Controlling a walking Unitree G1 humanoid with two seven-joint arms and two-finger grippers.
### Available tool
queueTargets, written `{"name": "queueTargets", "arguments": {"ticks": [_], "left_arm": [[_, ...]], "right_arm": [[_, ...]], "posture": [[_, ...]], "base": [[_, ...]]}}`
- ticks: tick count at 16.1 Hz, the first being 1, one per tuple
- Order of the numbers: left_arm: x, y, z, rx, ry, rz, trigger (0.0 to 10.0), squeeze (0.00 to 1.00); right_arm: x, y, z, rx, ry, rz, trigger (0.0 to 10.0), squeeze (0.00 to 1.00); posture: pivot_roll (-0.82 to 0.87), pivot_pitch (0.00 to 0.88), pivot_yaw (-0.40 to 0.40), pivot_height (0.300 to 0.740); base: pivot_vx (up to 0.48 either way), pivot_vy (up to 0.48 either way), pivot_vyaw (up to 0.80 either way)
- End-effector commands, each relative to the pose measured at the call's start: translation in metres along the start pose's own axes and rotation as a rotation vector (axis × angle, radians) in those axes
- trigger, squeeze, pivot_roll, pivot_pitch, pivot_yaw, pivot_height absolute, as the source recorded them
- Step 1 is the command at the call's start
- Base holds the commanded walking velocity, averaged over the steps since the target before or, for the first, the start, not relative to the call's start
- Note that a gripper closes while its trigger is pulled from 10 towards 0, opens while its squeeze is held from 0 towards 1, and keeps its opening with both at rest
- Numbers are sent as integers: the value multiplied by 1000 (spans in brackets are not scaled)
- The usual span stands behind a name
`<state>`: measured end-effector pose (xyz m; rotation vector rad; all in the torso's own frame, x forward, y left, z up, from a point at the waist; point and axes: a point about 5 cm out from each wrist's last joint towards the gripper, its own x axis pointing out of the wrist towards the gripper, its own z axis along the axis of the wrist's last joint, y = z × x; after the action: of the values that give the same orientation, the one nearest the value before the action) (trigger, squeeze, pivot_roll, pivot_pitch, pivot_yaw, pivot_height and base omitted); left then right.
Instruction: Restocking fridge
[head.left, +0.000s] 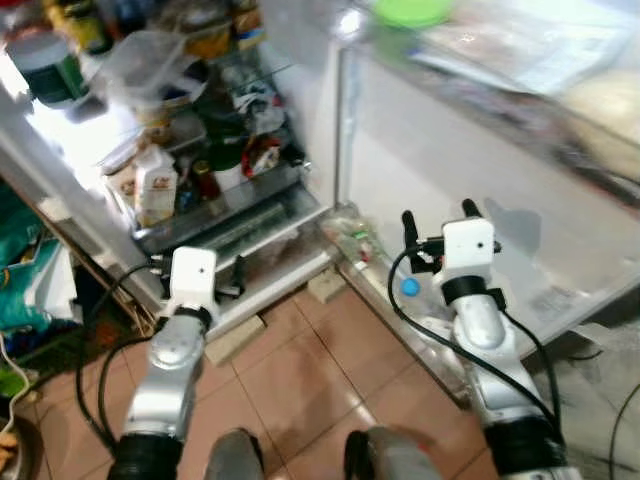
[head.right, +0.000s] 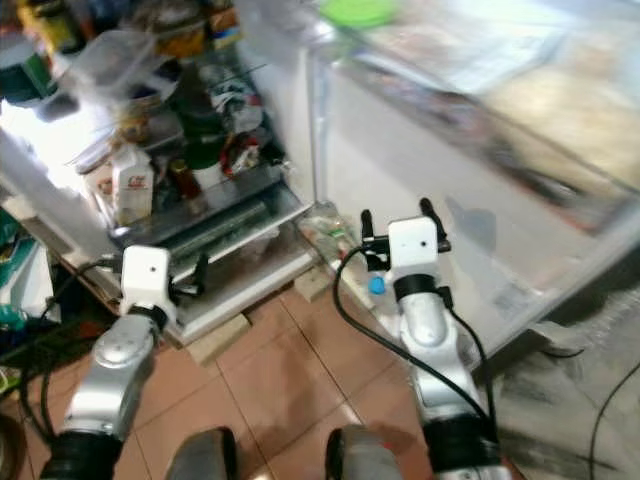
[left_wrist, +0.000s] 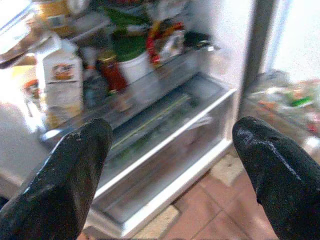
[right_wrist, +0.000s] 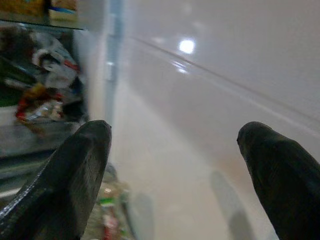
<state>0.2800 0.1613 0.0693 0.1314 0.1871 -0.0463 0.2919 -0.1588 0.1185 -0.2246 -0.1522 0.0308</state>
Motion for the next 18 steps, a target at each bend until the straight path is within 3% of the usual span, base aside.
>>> {"name": "queueTargets", "arguments": {"ticks": [1, 5, 10, 12, 16, 18], "left_arm": [[0, 6, -3, 24, 7, 13, 10000, 0], [1, 6, -3, 26, 7, 10, 10000, 0], [2, 5, 0, 2, -16, 17, 10000, 0], [2, 5, 0, 6, -17, 18, 10000, 0], [1, 3, -1, 9, -13, -10, 10000, 0], [1, 3, 0, 33, -21, -20, 10000, 0]], "right_arm": [[0, 3, 4, 6, -10, 4, 10000, 0], [1, 3, 5, 3, -12, 3, 10000, 0], [0, 3, 6, 32, -23, 16, 10000, 0], [-1, 10, 11, 122, -51, 108, 10000, 0], [-4, 10, 11, 181, -43, 212, 10000, 0], [-14, 8, 9, 226, -46, 352, 10000, 0]], "posture": [[23, 102, 52, 740], [23, 100, 55, 740], [21, 100, 56, 740], [18, 103, 58, 740], [14, 107, 61, 740], [13, 107, 62, 740]], "base": [[0, -461, 0], [0, -452, 0], [0, 0, 0], [0, 0, 0], [0, 0, 0], [0, 0, 0]]}}
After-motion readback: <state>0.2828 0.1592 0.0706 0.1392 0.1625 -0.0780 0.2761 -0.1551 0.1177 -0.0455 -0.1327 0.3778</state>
